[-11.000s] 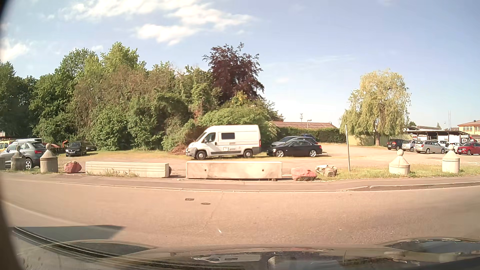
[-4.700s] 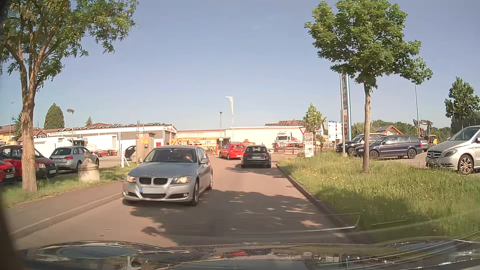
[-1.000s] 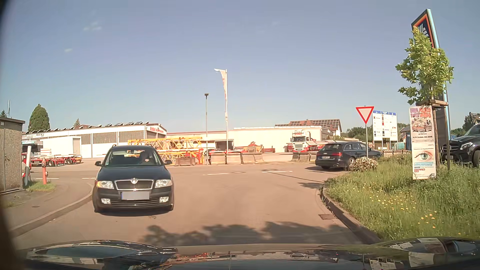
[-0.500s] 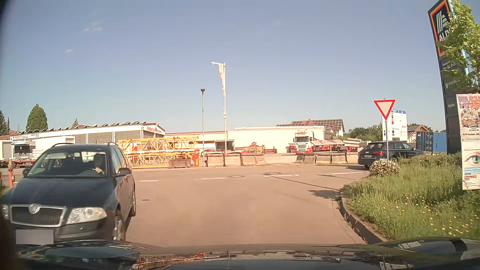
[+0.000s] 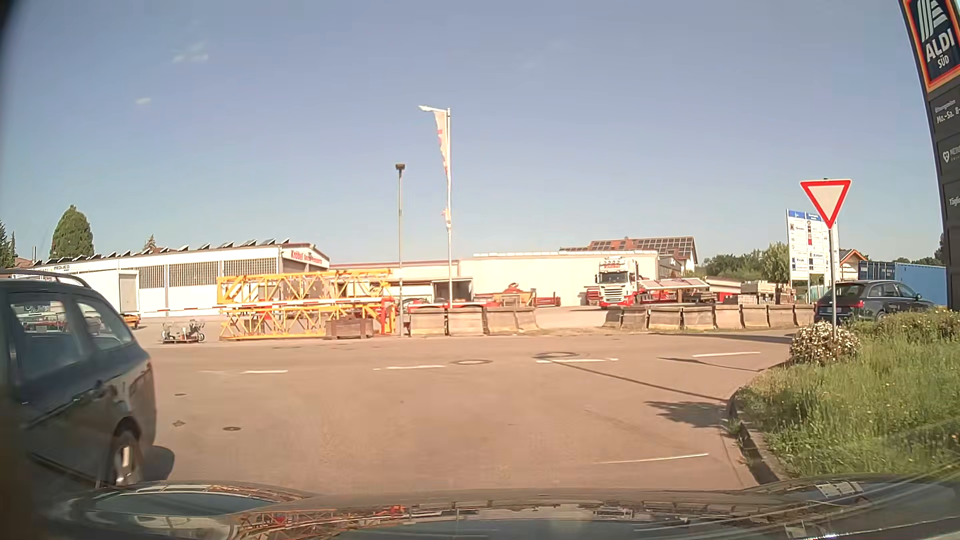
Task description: Follow the waypoints while adhering to traffic rules and regulations
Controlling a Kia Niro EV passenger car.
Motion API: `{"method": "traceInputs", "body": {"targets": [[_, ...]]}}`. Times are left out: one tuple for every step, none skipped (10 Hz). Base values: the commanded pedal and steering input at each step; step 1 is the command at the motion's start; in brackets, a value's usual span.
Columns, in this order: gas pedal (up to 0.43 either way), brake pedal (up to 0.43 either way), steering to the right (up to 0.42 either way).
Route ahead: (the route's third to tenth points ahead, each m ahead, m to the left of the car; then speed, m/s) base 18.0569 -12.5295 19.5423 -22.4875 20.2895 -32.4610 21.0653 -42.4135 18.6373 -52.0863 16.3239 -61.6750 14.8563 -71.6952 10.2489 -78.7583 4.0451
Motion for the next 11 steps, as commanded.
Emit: {"method": "traceInputs", "body": {"targets": [[0.0, 0.0, 0.002], [0.0, 0.012, 0.004], [0.0, 0.104, 0.006], [0.0, 0.14, 0.015], [0.0, 0.146, 0.027], [0.0, 0.152, 0.035], [0.0, 0.159, 0.039], [0.0, 0.177, 0.044], [0.0, 0.195, 0.052], [0.0, 0.201, 0.059], [0.0, 0.207, 0.072]]}}
